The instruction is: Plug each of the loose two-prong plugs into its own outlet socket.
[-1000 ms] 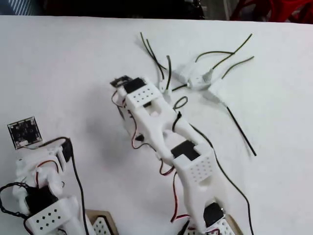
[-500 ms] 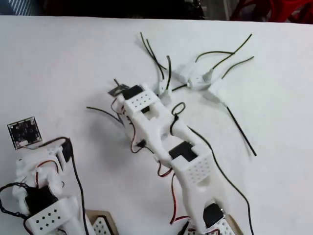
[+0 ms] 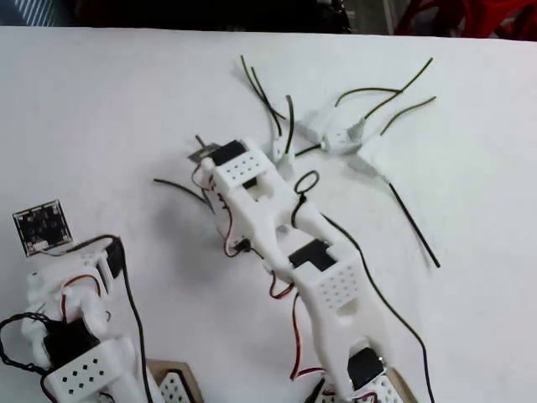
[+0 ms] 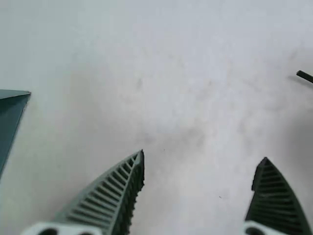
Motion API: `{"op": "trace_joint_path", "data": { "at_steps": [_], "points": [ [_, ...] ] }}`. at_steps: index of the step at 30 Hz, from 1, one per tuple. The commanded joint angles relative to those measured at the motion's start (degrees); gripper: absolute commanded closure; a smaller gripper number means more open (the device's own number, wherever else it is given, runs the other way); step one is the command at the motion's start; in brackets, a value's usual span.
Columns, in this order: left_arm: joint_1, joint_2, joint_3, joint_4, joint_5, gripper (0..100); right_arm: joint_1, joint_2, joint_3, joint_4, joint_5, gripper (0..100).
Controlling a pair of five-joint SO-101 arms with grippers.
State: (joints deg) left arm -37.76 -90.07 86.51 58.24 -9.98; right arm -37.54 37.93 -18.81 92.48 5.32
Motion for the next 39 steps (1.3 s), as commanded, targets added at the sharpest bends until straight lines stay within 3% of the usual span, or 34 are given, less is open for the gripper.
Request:
{"op": "trace_joint_path", "data": {
  "at_steps": [1,10,14,21,32,39],
  "points": [
    [-0.3,-0.7,-2.0,-1.3,0.2,66,-1.0,-0.7,-3.4,0.7,0.6,88.9],
    [-0.3,-0.7,-2.0,-1.3,0.2,66,-1.1,-0.2,-4.0,0.9,0.8,89.6],
    [-0.3,-0.7,-2.0,-1.3,0.2,66,-0.4,-0.2,-3.9,1.0,0.8,98.1],
    [-0.1,-0.7,-2.0,-1.3,0.2,66,0.2,-4.3,-4.0,3.7,0.8,98.1],
    [1.9,-0.7,-1.9,-1.1,0.4,66,-3.9,-32.0,9.2,5.4,-2.5,98.1],
    [10.8,-0.7,-3.1,-1.9,1.0,66,-6.2,-51.5,26.7,-7.4,-6.7,98.1]
  ]
}}
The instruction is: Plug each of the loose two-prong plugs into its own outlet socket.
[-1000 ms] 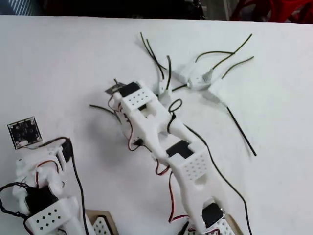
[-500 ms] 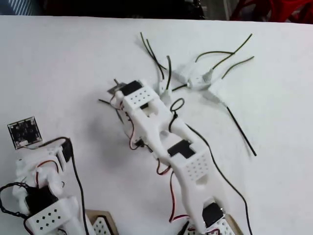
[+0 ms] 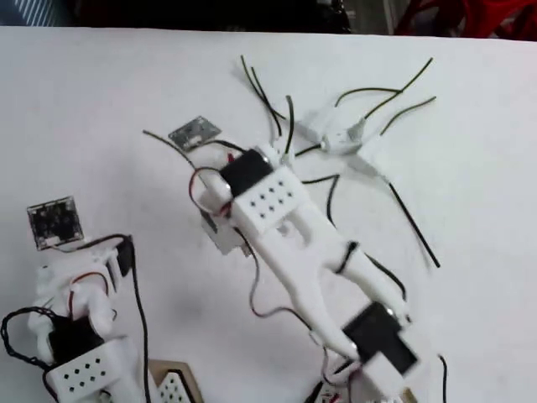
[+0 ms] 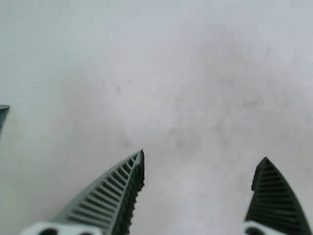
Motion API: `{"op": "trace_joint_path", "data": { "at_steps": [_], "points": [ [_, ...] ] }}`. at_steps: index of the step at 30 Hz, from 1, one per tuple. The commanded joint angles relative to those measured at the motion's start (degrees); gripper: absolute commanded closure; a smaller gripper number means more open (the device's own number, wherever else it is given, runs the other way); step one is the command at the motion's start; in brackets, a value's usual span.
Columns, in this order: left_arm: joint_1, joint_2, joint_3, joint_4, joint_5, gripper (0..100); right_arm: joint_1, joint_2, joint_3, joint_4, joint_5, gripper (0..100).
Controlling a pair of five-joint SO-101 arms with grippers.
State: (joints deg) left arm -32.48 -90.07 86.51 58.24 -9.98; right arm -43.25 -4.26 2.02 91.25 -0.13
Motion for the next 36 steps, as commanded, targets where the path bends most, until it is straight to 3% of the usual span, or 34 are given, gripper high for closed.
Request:
{"op": "trace_joint_path", "data": {
  "at_steps": [1,5,16,22,26,30,36],
  "points": [
    [6.7,-0.7,-3.9,-2.6,2.3,66,-0.4,-11.9,9.2,-8.8,-1.2,98.1],
    [11.7,-0.7,-6.9,-7.3,9.0,66,-0.2,-21.9,22.4,-19.9,-1.2,98.1],
    [28.1,-0.7,-7.7,-14.1,13.2,66,-0.7,-35.8,44.8,-41.5,-1.2,98.1],
    [37.3,-0.7,-7.9,-16.5,13.1,66,-3.7,-38.2,48.4,-43.7,-1.2,98.1],
    [41.9,-0.7,-11.3,-12.6,10.9,66,-3.5,-37.8,48.6,-44.4,-1.2,98.1],
    [43.9,-0.7,-16.0,-7.0,9.9,65,-1.6,-38.1,48.7,-44.4,-1.2,98.1],
    [43.6,-0.7,-14.7,-6.2,9.8,65,1.0,-38.2,48.5,-44.4,-1.1,98.1]
  ]
}}
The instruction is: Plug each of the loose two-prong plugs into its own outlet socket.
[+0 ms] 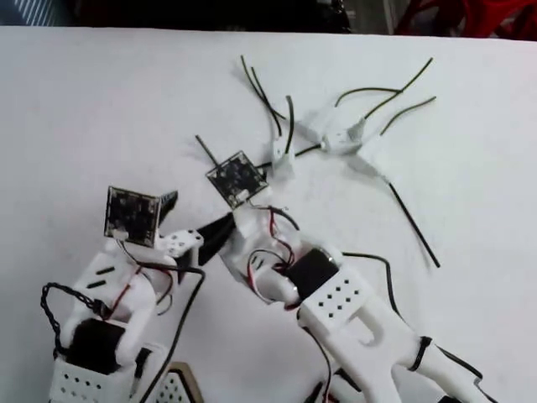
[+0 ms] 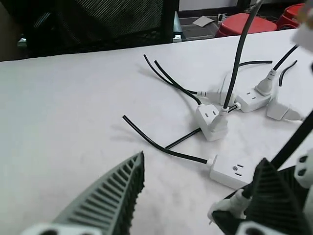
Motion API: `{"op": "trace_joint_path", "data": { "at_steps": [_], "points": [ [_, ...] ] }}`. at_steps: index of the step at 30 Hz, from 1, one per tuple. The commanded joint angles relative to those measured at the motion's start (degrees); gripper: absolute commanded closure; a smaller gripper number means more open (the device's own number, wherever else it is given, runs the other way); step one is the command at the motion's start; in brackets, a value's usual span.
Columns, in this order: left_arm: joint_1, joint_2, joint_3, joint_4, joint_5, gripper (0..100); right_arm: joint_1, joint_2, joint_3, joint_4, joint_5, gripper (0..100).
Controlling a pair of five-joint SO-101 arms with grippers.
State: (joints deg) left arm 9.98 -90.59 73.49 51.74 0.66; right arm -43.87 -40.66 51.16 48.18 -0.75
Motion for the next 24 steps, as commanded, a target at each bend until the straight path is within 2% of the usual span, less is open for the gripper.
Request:
{"op": "trace_joint_path", "data": {
  "at_steps": [1,6,11,16,21,24],
  "points": [
    [1.1,-0.2,-1.2,0.2,-0.8,65,2.5,-1.9,-0.8,-1.4,-0.4,98.1],
    [1.1,0.1,-0.7,0.2,-0.7,65,14.4,-1.9,-4.3,-2.0,-0.6,98.1],
    [1.6,0.2,-0.7,0.2,-0.7,65,24.8,-1.2,-4.1,-8.9,-0.7,98.1],
    [1.6,3.4,-1.8,0.2,-0.4,65,25.5,2.1,-2.8,-12.7,-0.2,98.1],
    [1.1,17.1,-8.1,0.5,-0.1,66,27.3,16.7,-7.8,-15.3,0.0,98.1],
    [1.0,24.1,-11.2,0.5,3.2,65,28.3,27.2,-12.4,-15.2,2.6,98.1]
  ]
}}
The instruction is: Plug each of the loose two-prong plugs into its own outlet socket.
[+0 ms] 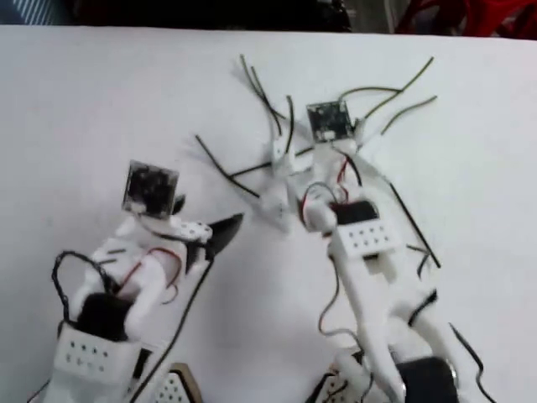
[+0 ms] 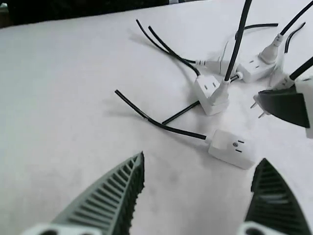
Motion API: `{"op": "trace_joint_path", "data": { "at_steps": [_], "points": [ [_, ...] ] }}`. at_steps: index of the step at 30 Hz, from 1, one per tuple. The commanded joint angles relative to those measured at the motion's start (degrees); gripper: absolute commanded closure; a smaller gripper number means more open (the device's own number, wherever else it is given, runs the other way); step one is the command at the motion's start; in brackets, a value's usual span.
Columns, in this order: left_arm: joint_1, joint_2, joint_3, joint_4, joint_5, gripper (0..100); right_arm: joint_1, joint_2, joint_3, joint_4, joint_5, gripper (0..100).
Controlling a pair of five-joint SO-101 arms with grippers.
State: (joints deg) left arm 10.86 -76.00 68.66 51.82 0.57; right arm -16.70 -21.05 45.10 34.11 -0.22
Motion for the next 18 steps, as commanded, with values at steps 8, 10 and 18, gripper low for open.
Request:
{"op": "trace_joint_path", "data": {
  "at_steps": [8,10,18],
  "points": [
    [-5.7,12.6,-7.9,0.2,5.5,66,1.1,22.3,-19.1,9.8,3.4,98.1],
    [-7.6,12.6,-7.8,0.2,5.5,66,0.7,23.3,-20.7,13.2,3.5,98.1],
    [-8.9,12.6,-7.7,0.2,5.5,66,-10.6,21.8,-21.0,24.2,1.0,98.1]
  ]
}}
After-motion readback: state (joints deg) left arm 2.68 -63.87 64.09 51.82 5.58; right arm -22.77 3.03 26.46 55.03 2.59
